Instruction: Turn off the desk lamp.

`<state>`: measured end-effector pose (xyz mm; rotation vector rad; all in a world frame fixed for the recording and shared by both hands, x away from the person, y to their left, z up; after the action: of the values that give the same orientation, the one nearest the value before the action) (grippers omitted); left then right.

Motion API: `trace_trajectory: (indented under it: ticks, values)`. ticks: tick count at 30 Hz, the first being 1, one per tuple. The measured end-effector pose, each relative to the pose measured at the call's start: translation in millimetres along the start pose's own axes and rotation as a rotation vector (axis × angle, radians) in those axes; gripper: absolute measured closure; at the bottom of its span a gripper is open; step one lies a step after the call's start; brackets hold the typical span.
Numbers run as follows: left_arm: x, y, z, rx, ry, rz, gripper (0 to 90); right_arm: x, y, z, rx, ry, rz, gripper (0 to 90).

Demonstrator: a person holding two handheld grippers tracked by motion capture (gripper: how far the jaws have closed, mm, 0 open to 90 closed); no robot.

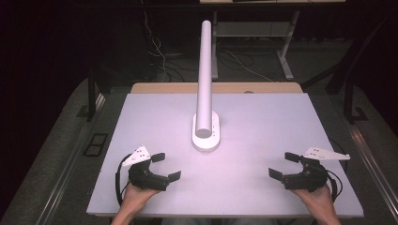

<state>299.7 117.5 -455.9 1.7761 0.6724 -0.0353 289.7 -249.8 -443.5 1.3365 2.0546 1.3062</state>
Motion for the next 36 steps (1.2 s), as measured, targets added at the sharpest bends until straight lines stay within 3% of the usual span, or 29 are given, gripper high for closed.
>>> trace_trajectory:
  ticks: [10, 23, 36]
  values:
    - [3.2, 0.2, -3.8, -0.008, 0.008, -0.004, 0.0, 3.3, 1.5, -1.3, 0.002, 0.011, 0.002, 0.6]
    - [3.0, 0.7, -6.1, -0.013, 0.013, -0.002, 0.0, 5.0, -1.3, -1.8, 0.043, 0.018, 0.006, 0.6]
    - [2.9, 0.7, -7.9, -0.022, 0.016, -0.007, 0.0, 7.4, 6.6, -1.3, 0.080, 0.025, -0.028, 0.6]
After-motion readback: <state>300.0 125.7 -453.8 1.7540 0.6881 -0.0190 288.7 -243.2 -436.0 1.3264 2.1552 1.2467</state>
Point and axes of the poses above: each handheld gripper's, and its own axes: z roughly forward along the jaws, y roughly out of its top, x roughly to its left, the point moved 8 cm from there along z, roughly forward along the jaws, and after that the axes turned 12 degrees about -y, right-handed, at the moved point
